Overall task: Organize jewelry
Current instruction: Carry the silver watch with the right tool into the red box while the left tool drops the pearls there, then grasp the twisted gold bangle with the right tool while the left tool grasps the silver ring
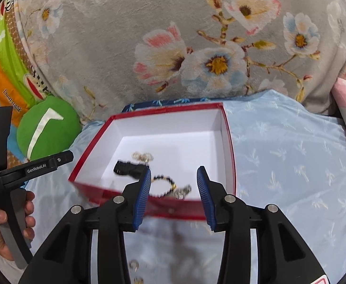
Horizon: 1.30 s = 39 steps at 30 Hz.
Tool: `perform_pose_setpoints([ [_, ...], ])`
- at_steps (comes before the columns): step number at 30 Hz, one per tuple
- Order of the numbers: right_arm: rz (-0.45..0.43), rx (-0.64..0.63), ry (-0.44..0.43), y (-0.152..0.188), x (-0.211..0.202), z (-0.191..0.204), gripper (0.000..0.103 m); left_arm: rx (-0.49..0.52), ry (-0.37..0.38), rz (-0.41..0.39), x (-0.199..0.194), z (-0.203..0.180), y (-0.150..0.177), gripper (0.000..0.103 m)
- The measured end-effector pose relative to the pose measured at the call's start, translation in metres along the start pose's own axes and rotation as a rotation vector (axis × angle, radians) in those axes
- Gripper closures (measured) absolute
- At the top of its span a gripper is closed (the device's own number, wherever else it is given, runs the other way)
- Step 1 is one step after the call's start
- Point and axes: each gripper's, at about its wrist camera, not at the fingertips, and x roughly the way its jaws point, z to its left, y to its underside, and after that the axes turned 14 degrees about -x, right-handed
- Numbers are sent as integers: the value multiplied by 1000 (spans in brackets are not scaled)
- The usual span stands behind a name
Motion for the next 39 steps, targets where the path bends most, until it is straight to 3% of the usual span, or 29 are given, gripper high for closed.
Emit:
perform_pose_setpoints([
  [15, 271, -51, -28, 131, -28, 40, 62, 7, -90, 161, -21, 52, 111, 19],
  [24, 362, -50, -55, 166, -15, 53, 63, 16, -89, 248, -19, 55, 152, 19],
  [27, 375, -60, -56, 169, -11, 56, 66, 28, -88, 262, -17, 52, 159, 19],
  [29, 389, -66, -61, 172, -8, 58, 76, 34, -84, 271, -16, 48, 162, 19],
  [39, 394, -85, -29, 174, -7, 58, 99, 50, -75, 293, -8, 37, 166, 19],
])
